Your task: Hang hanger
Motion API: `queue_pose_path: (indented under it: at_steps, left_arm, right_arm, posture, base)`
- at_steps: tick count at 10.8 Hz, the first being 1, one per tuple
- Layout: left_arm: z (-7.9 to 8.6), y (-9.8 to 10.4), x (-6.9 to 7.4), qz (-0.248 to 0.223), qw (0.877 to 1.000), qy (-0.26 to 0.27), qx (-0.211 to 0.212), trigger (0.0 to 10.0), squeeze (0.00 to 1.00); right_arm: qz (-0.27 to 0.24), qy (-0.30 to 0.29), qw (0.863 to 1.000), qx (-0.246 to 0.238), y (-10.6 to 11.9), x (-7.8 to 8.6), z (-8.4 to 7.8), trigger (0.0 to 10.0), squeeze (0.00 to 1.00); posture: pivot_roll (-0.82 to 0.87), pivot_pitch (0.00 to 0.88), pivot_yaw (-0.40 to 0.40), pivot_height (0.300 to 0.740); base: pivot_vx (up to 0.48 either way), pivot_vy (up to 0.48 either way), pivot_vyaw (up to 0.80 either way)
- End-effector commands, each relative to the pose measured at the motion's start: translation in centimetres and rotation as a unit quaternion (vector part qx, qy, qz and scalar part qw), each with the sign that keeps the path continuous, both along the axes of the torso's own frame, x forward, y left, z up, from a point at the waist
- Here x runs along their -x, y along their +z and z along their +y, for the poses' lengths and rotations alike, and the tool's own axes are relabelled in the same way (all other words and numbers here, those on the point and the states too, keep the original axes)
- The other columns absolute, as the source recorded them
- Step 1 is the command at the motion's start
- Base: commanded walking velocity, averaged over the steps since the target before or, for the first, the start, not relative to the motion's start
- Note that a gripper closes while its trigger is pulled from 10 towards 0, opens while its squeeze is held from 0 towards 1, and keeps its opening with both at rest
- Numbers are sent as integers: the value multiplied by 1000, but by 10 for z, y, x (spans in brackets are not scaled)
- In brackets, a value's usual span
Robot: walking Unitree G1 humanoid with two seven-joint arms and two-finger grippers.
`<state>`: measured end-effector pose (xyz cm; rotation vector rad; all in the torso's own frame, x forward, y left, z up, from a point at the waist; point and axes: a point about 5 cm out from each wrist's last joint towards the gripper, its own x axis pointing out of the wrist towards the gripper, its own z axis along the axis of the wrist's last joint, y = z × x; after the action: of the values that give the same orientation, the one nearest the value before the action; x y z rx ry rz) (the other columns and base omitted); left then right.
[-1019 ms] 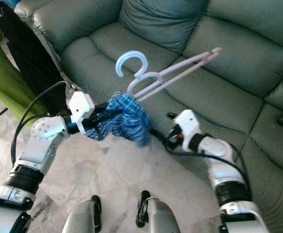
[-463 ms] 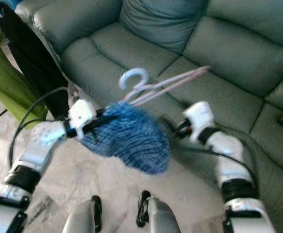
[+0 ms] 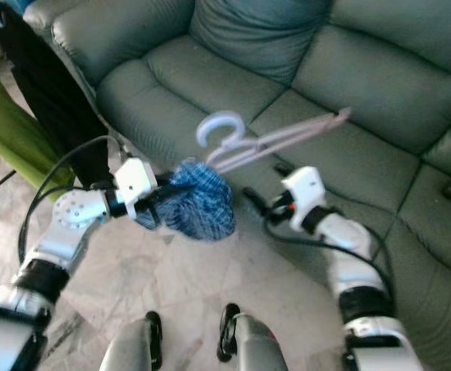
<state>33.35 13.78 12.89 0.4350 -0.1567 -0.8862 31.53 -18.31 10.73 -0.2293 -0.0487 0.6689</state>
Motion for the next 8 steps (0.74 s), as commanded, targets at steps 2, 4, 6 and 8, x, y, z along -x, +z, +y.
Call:
queue_pose_path:
  at_steps: [2,4,6,8]
  left_arm:
    - [73,-8,-11,19,968,243,67,3961,0]
    - [122,-15,8,9,931,347,109,10000,0]
    - [129,-20,33,-24,926,363,105,10000,0]
    - [130,-31,64,-34,885,448,125,10000,0]
  right_arm:
    - [-46,-38,998,-5,6,7,-3,10000,0]
    - [-74,-108,991,-29,8,20,-15,10000,0]
    - [-71,-166,982,-57,4,33,-15,10000,0]
    - [-43,-245,966,-73,-12,48,-21,10000,0]
  posture:
    - [-25,229,-35,740]
    - [-17,218,-59,740]
    - [1,207,-71,740]
    - [25,167,-92,740]
  base:
    - [0,0,0]
    - [0,0,0]
    - [0,0,0]
    - [0,0,0]
